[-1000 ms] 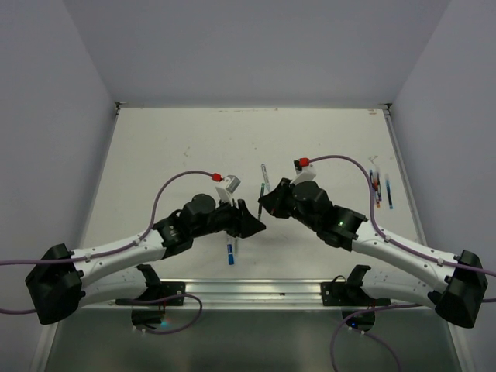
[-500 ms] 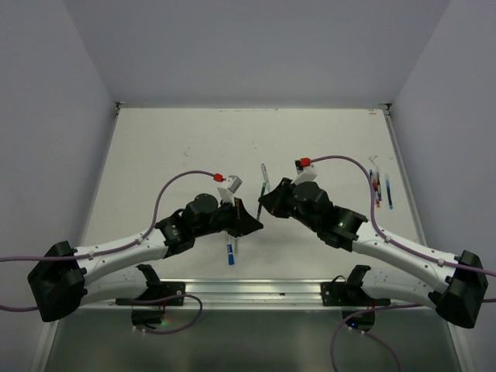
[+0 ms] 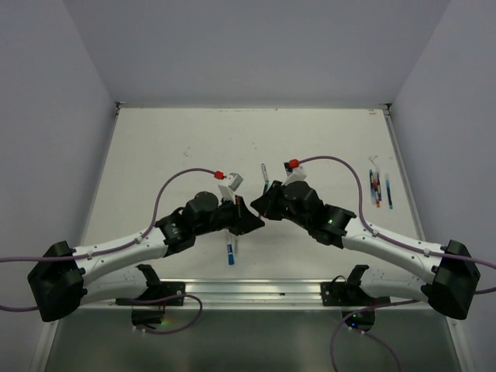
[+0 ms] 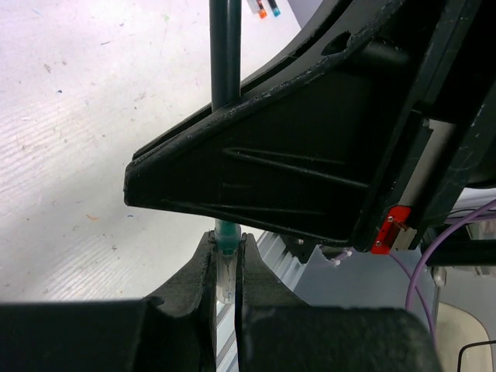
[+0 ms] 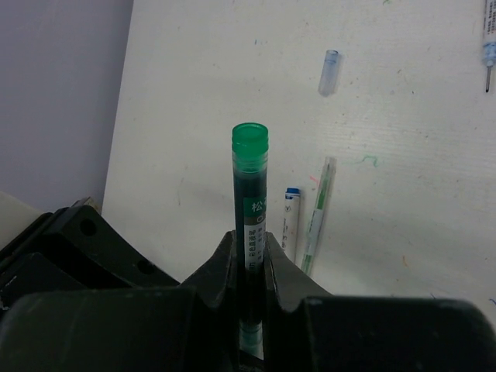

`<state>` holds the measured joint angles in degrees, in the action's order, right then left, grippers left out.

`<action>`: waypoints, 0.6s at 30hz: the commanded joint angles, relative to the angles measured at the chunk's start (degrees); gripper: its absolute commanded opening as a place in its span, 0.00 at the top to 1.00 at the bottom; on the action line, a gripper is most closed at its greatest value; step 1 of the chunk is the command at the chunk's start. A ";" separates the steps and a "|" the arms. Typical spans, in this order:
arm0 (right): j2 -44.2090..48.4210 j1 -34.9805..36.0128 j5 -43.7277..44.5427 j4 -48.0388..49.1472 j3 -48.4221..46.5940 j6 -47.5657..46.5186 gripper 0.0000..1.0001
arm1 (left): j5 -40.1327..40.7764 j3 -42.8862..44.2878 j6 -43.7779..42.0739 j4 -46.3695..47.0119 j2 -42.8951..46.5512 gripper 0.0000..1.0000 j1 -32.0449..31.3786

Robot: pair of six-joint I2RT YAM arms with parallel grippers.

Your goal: Open the pen caps

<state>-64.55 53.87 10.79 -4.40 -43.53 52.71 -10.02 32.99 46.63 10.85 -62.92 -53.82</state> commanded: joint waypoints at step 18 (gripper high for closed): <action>3.21 -12.30 -23.28 15.84 -3.75 -14.03 1.00 | -26.56 -9.10 1.73 28.32 10.00 1.00 -0.41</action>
<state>-61.76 41.23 -7.51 7.60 -43.22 43.55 -32.36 21.65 48.97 34.68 -55.94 -54.15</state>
